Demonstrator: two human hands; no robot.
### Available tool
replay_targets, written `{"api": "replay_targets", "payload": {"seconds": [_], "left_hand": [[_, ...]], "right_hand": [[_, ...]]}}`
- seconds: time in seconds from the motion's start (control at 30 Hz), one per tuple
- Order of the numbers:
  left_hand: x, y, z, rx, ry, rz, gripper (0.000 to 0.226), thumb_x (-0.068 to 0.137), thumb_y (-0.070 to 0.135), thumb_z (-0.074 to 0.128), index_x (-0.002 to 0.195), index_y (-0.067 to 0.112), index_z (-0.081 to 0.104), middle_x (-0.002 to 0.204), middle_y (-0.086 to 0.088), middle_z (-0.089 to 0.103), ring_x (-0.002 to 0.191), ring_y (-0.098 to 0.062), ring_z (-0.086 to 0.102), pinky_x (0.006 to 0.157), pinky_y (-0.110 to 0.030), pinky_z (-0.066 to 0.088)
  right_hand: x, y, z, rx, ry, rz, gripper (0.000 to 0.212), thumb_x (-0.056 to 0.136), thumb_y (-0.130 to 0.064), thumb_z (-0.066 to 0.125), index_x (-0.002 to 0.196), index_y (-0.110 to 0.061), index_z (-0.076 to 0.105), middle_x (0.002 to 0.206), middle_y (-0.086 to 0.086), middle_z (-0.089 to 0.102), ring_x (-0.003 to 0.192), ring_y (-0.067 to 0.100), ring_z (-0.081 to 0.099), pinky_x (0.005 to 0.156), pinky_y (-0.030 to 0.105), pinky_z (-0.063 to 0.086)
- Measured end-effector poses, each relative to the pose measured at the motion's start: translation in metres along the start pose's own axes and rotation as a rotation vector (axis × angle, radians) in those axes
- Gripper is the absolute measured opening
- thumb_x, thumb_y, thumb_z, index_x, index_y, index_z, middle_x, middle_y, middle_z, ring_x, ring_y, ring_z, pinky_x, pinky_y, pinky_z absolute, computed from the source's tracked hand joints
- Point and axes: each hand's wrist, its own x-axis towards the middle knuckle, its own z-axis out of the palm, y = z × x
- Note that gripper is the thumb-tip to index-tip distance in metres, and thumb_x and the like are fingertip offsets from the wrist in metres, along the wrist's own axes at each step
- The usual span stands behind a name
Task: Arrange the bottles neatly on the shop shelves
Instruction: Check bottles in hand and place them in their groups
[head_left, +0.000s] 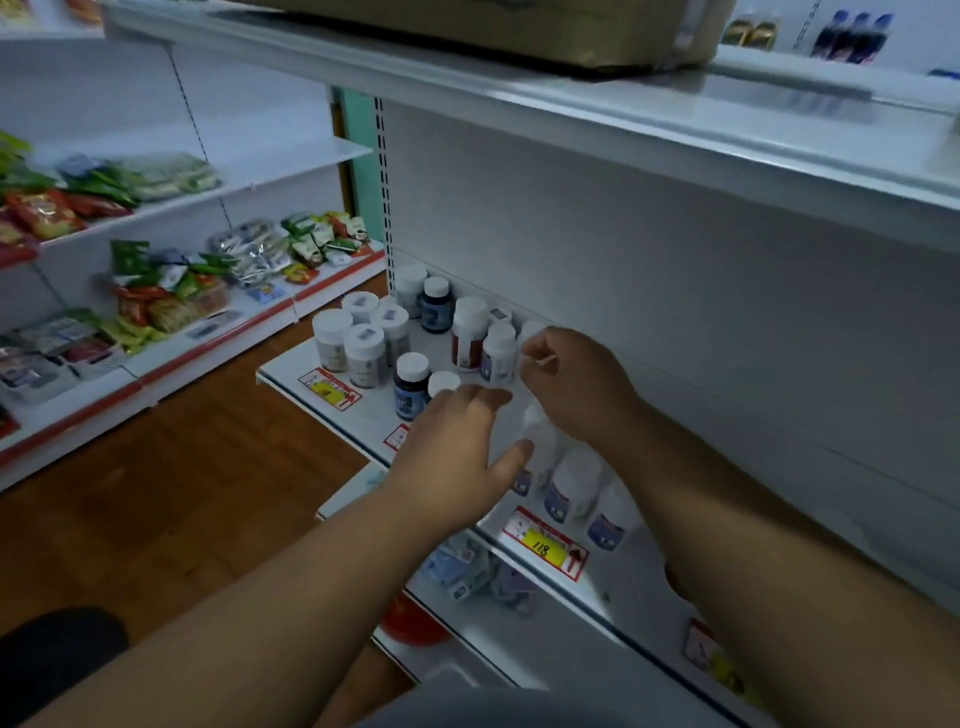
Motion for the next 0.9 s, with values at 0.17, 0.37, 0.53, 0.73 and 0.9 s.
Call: {"api": "replay_targets", "payload": {"seconds": [0.17,0.37,0.53,0.73,0.9], "left_hand": [[0.029,-0.042,-0.003,-0.032,-0.038,0.020,0.058,0.091,0.053,0.051,0.140,0.022,0.044,0.134,0.000,0.050,0.121,-0.022,0.044,0.098,-0.033,0.036],[0.071,-0.088,-0.022,0.009,-0.089,0.208,0.049,0.092,0.048,0.052,0.134,0.022,0.048,0.128,-0.001,0.053,0.116,-0.023,0.046,0.098,-0.033,0.036],[0.099,-0.115,-0.028,0.024,-0.140,0.321,0.047,0.090,0.049,0.052,0.129,0.023,0.050,0.126,0.001,0.054,0.114,-0.022,0.048,0.097,-0.040,0.041],[0.109,-0.122,-0.016,-0.036,-0.211,0.474,0.053,0.091,0.048,0.052,0.136,0.020,0.048,0.135,0.000,0.051,0.123,-0.023,0.043,0.103,-0.033,0.033],[0.107,-0.088,0.008,-0.144,-0.262,0.607,0.061,0.085,0.057,0.047,0.131,0.018,0.052,0.126,-0.003,0.055,0.118,-0.025,0.049,0.103,-0.037,0.037]], "right_hand": [[0.075,0.001,0.036,-0.171,-0.064,0.042,0.042,0.092,-0.027,0.056,0.132,-0.013,0.053,0.129,0.011,0.054,0.112,0.026,0.055,0.086,0.027,0.040],[0.130,0.003,0.076,-0.432,-0.137,0.185,0.042,0.086,-0.023,0.063,0.123,-0.010,0.052,0.121,0.017,0.050,0.104,0.034,0.056,0.082,0.034,0.044],[0.141,-0.003,0.092,-0.487,-0.054,0.297,0.046,0.080,-0.024,0.070,0.121,-0.013,0.051,0.118,0.012,0.051,0.108,0.032,0.054,0.082,0.036,0.045],[0.087,-0.013,0.047,-0.164,0.216,0.321,0.017,0.080,-0.019,0.065,0.091,-0.012,0.054,0.093,0.007,0.058,0.082,0.024,0.055,0.062,0.030,0.036],[0.014,-0.012,-0.022,-0.146,0.447,0.371,0.018,0.079,-0.016,0.067,0.090,-0.015,0.053,0.091,0.004,0.059,0.080,0.022,0.056,0.065,0.030,0.039]]}}
